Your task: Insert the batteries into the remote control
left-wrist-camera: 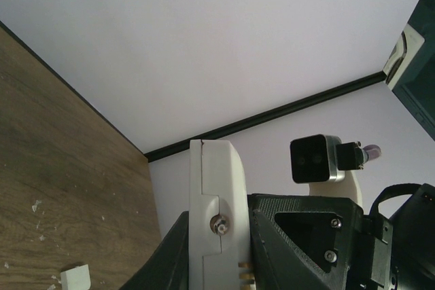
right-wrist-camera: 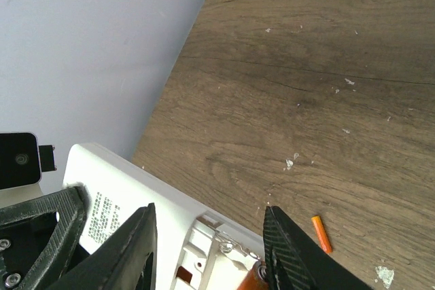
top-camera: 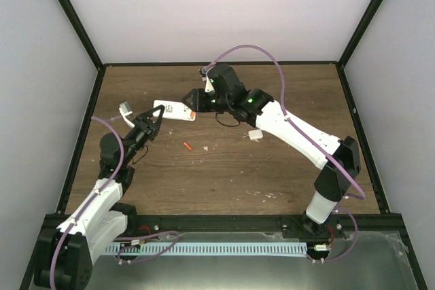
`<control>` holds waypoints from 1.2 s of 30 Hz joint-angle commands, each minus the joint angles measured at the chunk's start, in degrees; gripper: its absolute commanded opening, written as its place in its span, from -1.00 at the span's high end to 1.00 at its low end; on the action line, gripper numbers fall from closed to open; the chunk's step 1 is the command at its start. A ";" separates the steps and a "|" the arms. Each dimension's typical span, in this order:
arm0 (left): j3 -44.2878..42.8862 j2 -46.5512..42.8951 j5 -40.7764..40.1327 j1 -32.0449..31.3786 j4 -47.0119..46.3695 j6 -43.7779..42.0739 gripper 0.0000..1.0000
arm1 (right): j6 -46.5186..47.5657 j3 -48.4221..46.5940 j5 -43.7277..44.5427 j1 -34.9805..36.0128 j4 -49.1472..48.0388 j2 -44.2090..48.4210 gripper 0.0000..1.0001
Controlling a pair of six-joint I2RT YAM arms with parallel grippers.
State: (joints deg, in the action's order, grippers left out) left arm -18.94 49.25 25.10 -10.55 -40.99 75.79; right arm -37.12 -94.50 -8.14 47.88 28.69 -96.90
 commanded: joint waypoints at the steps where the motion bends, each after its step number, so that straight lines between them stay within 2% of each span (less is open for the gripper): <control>1: -1.92 -0.12 0.21 -0.30 -2.38 -0.86 1.00 | -0.44 -2.10 -0.73 0.46 0.12 0.73 0.28; 15: -1.82 -0.09 0.04 -0.27 -2.57 -0.64 1.00 | -1.39 -2.29 3.98 0.36 3.95 1.19 0.17; 25: -1.80 -0.04 0.09 -0.25 -2.40 -0.74 1.00 | -3.53 -2.62 -1.85 0.46 3.57 1.89 0.17; 36: -1.85 -0.04 0.08 -0.27 -2.15 -0.75 1.00 | -3.44 -3.02 -2.19 0.40 3.37 1.99 0.17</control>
State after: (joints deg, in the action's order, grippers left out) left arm -19.07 49.43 25.10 -10.55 -41.04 75.79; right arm -40.16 -94.52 -9.41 47.88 31.88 -96.82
